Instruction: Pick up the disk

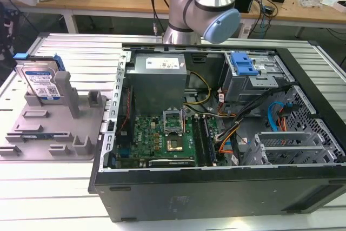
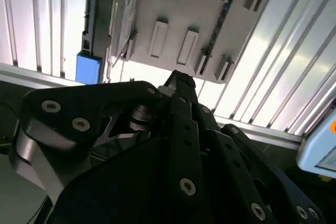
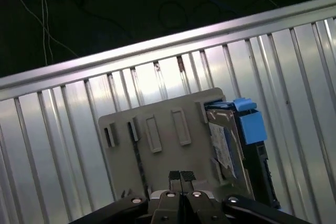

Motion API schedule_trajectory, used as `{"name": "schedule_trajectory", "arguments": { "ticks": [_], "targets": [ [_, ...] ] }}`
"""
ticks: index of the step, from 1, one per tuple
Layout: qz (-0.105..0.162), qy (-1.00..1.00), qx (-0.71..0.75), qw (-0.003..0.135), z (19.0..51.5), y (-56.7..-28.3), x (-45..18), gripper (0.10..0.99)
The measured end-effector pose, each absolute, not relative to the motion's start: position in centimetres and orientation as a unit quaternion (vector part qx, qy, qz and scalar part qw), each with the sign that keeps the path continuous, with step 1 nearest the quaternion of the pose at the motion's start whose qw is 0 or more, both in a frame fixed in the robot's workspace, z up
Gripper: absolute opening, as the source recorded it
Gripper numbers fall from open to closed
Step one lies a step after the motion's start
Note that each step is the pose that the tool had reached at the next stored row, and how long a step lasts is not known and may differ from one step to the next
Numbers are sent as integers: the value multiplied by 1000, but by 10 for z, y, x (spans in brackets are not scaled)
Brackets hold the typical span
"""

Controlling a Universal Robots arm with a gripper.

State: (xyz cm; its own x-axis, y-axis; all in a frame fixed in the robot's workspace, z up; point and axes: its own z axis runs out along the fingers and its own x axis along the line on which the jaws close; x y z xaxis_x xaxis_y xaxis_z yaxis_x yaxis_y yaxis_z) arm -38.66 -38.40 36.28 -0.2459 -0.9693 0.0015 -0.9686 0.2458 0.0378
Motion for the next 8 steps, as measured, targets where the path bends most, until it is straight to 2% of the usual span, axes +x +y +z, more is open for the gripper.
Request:
{"name": "schedule_trajectory", "arguments": {
  "ticks": [8],
  "targets": [
    [-13,-779,627,14,363,-357,-384,106]
  ]
}}
